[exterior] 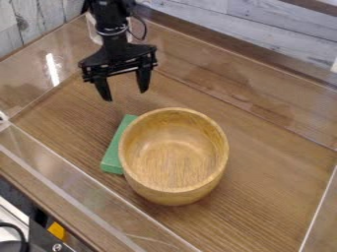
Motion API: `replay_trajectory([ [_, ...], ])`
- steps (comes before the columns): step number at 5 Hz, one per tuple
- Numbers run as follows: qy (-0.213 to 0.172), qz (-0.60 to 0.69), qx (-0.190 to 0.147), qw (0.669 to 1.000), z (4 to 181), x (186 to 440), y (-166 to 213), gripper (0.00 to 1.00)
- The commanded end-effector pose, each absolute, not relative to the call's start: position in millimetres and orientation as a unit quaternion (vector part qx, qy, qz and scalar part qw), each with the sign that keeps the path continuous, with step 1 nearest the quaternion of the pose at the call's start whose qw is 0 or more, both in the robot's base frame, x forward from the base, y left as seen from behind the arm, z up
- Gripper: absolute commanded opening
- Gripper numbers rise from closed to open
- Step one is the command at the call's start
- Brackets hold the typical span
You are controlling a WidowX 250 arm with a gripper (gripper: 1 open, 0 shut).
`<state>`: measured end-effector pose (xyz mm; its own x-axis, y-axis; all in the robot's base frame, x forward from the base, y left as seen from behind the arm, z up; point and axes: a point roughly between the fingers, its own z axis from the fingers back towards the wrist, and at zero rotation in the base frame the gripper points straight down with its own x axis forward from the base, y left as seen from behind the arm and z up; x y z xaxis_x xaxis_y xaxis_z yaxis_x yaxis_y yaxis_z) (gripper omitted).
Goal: Remove the green block from inside the brown bowl and put it on the table
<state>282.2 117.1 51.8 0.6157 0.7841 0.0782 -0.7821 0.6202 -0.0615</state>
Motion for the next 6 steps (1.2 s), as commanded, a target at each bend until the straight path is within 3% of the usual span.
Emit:
replay_trajectory([
  [1,-0.075,0.436,-0.015,0.897,71.8,292.5,126.1,1.00],
  [3,-0.066,0.444,-0.020,0.893,92.4,292.5,111.9,1.00],
  [4,-0.064,0.442,-0.022,0.895,80.7,293.8,104.0,1.00],
  [5,-0.063,0.441,-0.022,0.895,65.1,295.5,98.0,0.00],
  [6,-0.063,0.442,-0.025,0.894,55.4,297.1,89.8,1.00],
])
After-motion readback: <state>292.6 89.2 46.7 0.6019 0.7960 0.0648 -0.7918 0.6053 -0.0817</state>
